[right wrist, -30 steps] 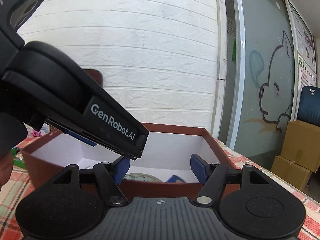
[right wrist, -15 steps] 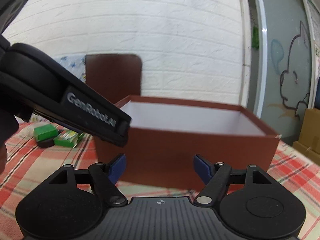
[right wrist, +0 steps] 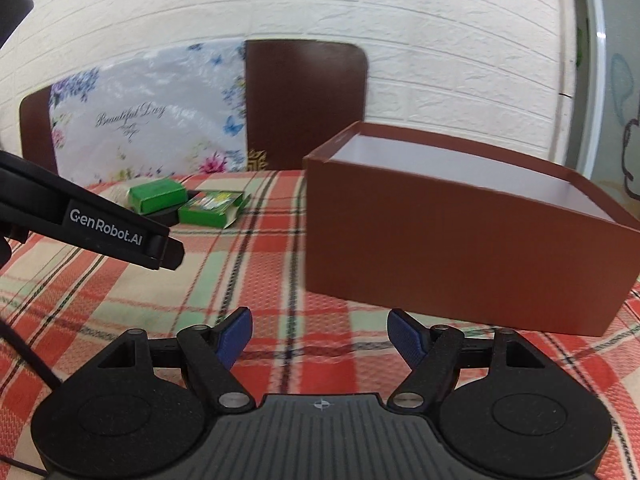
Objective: Organize objects
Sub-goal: 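Reach the left gripper to the green box and grasp it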
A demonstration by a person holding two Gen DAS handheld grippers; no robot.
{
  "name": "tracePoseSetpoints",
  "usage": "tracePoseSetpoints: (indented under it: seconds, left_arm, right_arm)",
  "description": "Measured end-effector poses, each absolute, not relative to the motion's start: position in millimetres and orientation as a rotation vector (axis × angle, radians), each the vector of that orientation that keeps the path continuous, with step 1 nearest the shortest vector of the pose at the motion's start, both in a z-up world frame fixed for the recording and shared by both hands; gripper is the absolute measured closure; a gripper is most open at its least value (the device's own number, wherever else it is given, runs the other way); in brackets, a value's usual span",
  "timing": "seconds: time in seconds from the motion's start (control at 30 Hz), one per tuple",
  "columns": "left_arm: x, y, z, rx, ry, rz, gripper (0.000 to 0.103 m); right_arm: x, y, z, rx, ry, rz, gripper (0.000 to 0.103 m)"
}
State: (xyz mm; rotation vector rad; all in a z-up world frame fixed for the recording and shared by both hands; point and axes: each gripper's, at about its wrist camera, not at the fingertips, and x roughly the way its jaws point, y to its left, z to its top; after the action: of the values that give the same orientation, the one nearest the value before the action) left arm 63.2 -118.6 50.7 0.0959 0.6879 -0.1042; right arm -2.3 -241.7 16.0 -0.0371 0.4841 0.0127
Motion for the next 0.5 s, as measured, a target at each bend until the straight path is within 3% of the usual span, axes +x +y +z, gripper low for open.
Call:
tracePoseSetpoints:
  seconds: [0.43, 0.5]
  left_arm:
    - [81.3, -19.6, 14.5, 0.043, 0.723, 0.102, 0.037]
    - [84.7, 0.0, 7.1, 0.038, 0.693, 0.124, 0.023]
  right_arm:
    - [29.7, -188.5, 8.4, -0.177, 0.546, 0.13, 0.031]
    - [36.0, -180.6, 9.4, -0.2, 0.542, 0.149, 0.03]
